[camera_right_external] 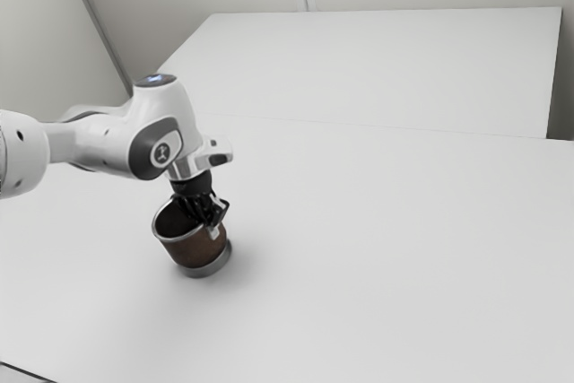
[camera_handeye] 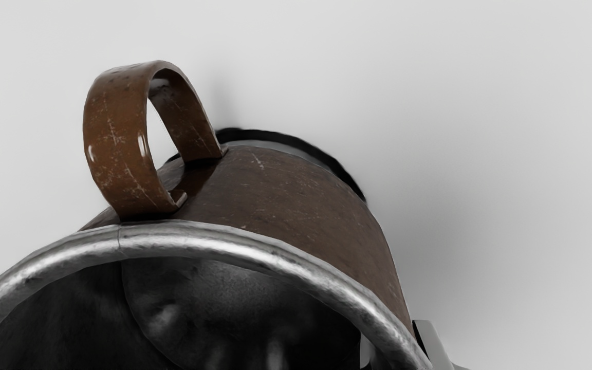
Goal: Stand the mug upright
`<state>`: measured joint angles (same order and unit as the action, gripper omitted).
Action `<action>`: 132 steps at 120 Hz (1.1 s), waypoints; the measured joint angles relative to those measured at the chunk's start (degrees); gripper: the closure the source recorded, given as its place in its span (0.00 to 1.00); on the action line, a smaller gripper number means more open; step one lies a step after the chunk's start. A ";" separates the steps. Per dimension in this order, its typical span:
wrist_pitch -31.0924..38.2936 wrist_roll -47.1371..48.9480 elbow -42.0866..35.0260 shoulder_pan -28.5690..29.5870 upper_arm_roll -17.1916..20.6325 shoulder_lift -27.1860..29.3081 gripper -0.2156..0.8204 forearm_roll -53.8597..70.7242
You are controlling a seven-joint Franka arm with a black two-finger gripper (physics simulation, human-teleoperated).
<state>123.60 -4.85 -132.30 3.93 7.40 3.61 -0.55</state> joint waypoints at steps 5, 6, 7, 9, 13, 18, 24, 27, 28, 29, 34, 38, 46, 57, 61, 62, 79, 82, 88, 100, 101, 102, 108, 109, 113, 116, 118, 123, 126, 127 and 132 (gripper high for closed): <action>0.37 0.26 0.02 0.06 0.01 -0.66 0.95 0.15; 0.44 0.30 0.03 0.07 0.01 -0.79 0.95 0.17; 0.51 0.35 0.04 0.08 0.01 -0.90 0.95 0.19; 0.66 0.45 0.05 0.09 0.01 -1.14 0.95 0.23; 1.01 0.63 0.09 0.11 0.02 -1.67 0.95 0.30; 1.42 0.85 0.12 0.14 0.03 -2.22 0.95 0.37; 1.81 1.06 0.15 0.17 0.06 -2.54 0.93 0.44; 1.95 1.08 0.16 0.16 0.07 -2.57 0.90 0.61; 2.00 1.08 0.17 0.16 0.06 -2.56 0.88 0.67; 2.04 1.08 0.17 0.15 0.06 -2.54 0.86 0.72; 2.22 1.08 0.17 0.12 0.06 -2.39 0.77 0.94; 2.35 1.07 0.18 0.13 0.13 -2.23 0.70 1.07; 2.54 1.06 0.18 0.18 0.42 -1.79 0.57 1.25; 2.70 1.07 0.60 -0.38 0.76 -1.16 0.44 1.38; 2.64 1.08 1.04 -0.84 0.76 -1.10 0.41 1.44; 2.61 1.09 1.18 -0.95 0.76 -1.08 0.40 1.47; 0.00 1.26 5.56 -2.16 0.77 -1.00 0.31 2.80; -1.16 1.41 6.96 -2.19 0.77 -1.00 0.30 2.95; -3.64 1.74 9.39 -2.08 0.78 -0.96 0.28 3.15; -8.60 2.46 13.53 -1.62 0.77 -0.96 0.25 3.16; -9.04 2.54 13.99 -1.58 0.77 -0.97 0.25 3.15; -9.47 2.61 14.39 -1.54 0.77 -0.97 0.25 3.15; -12.02 3.06 16.88 -1.33 0.77 -1.07 0.24 3.05; -12.46 3.13 17.30 -1.30 0.77 -1.09 0.24 3.03; -14.16 3.39 18.85 -1.22 0.77 -1.21 0.23 3.02; -15.42 3.58 20.14 -1.19 0.77 -1.32 0.23 3.05; -16.25 3.71 20.95 -1.17 0.77 -1.38 0.23 3.05; -18.20 4.00 22.92 -1.17 0.77 -1.51 0.23 3.07; -19.30 4.17 24.01 -1.21 0.75 -1.61 0.22 3.06; -19.66 4.23 24.33 -1.23 0.74 -1.64 0.22 3.05; -21.37 4.49 25.97 -1.32 0.71 -1.78 0.22 3.01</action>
<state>102.23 -0.36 -106.33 2.61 8.11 1.83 2.47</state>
